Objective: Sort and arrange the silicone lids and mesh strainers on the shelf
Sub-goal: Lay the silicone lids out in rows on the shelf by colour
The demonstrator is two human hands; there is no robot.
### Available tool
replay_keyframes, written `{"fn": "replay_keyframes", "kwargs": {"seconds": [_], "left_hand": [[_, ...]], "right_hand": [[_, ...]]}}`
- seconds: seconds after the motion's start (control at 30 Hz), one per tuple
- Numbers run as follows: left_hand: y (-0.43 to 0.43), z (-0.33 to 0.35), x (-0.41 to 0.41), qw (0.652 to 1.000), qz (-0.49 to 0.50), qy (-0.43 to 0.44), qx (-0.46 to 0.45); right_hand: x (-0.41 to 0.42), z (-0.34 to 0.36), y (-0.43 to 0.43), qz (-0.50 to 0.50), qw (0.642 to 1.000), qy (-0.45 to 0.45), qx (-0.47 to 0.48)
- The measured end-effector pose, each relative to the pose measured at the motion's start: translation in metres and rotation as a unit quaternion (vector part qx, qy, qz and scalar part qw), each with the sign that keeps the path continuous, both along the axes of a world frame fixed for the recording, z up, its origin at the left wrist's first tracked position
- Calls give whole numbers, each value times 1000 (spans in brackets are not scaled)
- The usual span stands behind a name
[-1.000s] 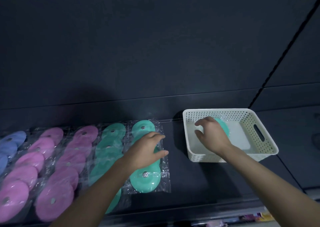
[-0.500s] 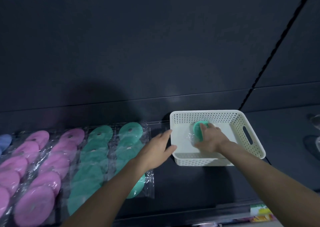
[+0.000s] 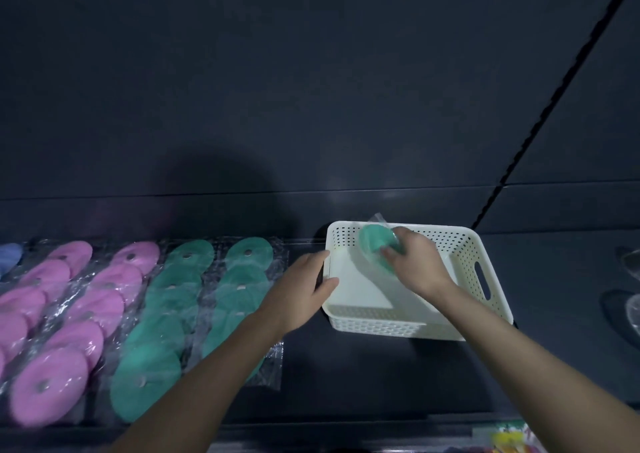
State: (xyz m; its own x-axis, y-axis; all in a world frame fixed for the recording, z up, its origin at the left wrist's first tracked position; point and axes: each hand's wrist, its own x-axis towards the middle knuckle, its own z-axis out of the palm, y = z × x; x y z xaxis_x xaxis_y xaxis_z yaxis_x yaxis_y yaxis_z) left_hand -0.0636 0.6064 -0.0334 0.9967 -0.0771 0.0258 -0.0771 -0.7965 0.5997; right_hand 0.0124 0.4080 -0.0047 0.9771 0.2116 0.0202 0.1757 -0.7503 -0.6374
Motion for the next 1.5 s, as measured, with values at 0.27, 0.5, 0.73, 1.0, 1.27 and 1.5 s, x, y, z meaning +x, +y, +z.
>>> {"fn": "replay_keyframes", "kwargs": {"seconds": [0.27, 0.5, 0.73, 1.0, 1.27, 1.5], "left_hand": [[1, 27, -11, 949, 163, 5, -271], [42, 43, -51, 907, 166, 12, -387], [97, 27, -100, 912, 227, 63, -336], [128, -2, -139, 962, 226, 103, -111], [130, -16, -147, 968, 216, 120, -55], [125, -16, -146, 976, 183, 113, -17]], "right_hand": [[-41, 40, 28, 16, 894, 187, 408], [-82, 38, 64, 20, 893, 218, 393], [-130, 4, 103, 26, 912, 267, 311], [-156, -42, 132, 14, 950, 243, 195], [-163, -54, 133, 75, 982, 163, 55], [-166, -56, 132, 160, 979, 120, -35]]}}
